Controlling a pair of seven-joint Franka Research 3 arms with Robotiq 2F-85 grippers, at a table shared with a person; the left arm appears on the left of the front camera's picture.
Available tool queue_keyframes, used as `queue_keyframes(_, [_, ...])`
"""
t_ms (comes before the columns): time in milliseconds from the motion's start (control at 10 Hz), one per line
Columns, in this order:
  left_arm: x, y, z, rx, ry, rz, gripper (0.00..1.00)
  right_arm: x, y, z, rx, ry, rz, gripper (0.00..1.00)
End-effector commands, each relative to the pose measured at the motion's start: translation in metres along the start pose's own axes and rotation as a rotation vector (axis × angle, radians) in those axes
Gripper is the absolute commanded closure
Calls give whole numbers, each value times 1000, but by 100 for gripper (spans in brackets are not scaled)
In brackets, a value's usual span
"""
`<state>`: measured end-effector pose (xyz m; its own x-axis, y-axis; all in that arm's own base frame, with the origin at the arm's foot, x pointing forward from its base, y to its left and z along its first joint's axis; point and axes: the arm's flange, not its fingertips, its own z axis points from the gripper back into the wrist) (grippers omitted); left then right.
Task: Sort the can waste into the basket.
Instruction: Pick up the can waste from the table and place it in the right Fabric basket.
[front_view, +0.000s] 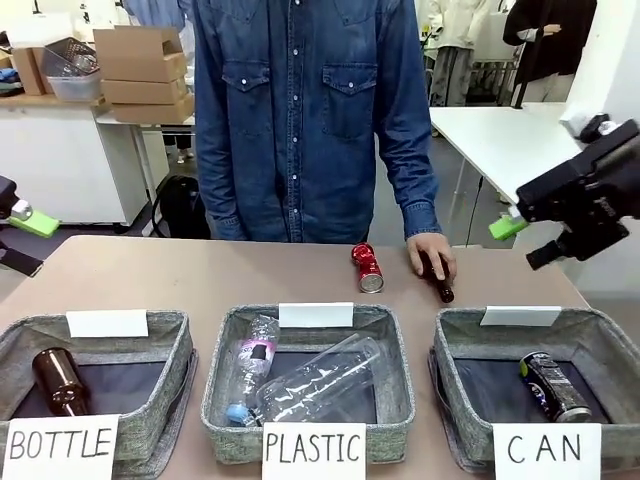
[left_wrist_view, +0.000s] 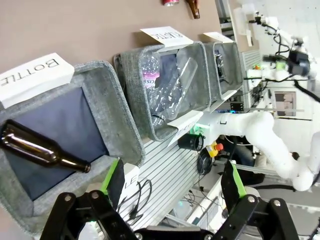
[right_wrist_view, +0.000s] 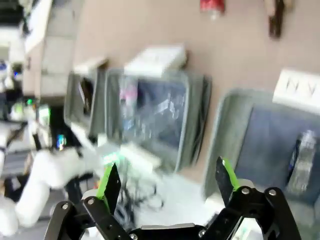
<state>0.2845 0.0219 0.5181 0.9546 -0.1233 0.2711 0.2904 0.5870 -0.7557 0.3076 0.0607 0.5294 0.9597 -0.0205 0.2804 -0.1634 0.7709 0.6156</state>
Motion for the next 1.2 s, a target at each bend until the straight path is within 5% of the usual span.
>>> queue_keyframes(0, [-3,0,0,1,6,8,0,78,-9,-58,-39,-171,36,0])
queue_keyframes(300, [-3,0,0,1,6,8,0,105,-16,-86,-5,-21,108,0])
queue_keyframes(500, [-3,0,0,1,6,8,0,56,-25,-13,217,241,122,0])
queue_keyframes(700, [-3,0,0,1,6,8,0,22,-36,27,164,238,76,0])
queue_keyframes(1100, [-3,0,0,1,6,8,0,29,-40,7,156,177,88,0])
